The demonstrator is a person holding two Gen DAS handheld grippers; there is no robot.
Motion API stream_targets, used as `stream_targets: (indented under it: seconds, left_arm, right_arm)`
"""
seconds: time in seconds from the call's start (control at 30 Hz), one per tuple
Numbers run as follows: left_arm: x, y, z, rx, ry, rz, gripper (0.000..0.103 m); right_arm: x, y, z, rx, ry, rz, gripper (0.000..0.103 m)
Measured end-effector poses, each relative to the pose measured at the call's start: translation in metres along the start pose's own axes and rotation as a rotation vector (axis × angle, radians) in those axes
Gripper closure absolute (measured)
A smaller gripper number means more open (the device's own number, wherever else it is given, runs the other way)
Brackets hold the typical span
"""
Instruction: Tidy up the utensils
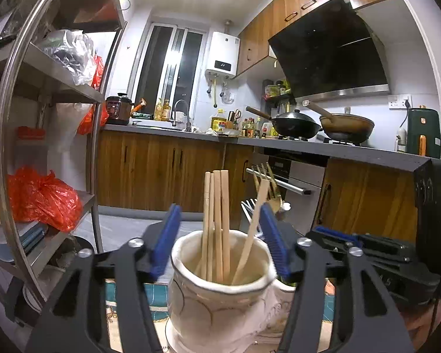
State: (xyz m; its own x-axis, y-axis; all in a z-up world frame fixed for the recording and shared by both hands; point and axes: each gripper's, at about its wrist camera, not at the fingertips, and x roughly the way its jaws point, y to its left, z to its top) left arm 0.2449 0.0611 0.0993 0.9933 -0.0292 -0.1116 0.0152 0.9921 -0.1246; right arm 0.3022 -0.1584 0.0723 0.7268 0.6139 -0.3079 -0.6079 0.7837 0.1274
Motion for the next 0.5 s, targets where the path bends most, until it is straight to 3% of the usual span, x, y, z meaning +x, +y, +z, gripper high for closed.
stream_targets:
  seconds: [0.2, 0.27, 0.37, 0.43, 0.5]
  left_arm:
    - [-0.022, -0.004, 0.0, 0.014, -0.006, -0.01, 0.018]
    - [-0.031, -0.003, -0.001, 0.005, -0.006, -0.013, 0.007]
    - [-0.041, -0.002, -0.006, 0.0, 0.004, -0.007, 0.006]
    - [-0.047, 0.0, -0.01, 0.002, 0.015, 0.0, 0.006]
    - [-0.054, 0.001, -0.014, 0.001, 0.024, 0.012, 0.006]
  right_arm:
    - [-0.02, 0.002, -0.001, 0.002, -0.022, -0.006, 0.078]
    - [-0.026, 0.002, -0.004, 0.002, -0.03, -0.008, 0.067]
    - [-0.035, 0.002, -0.01, 0.005, -0.049, -0.022, 0.054]
    - [-0.038, 0.002, -0.014, 0.006, -0.051, -0.027, 0.039]
    - [-0.042, 0.003, -0.02, 0.005, -0.057, -0.03, 0.034]
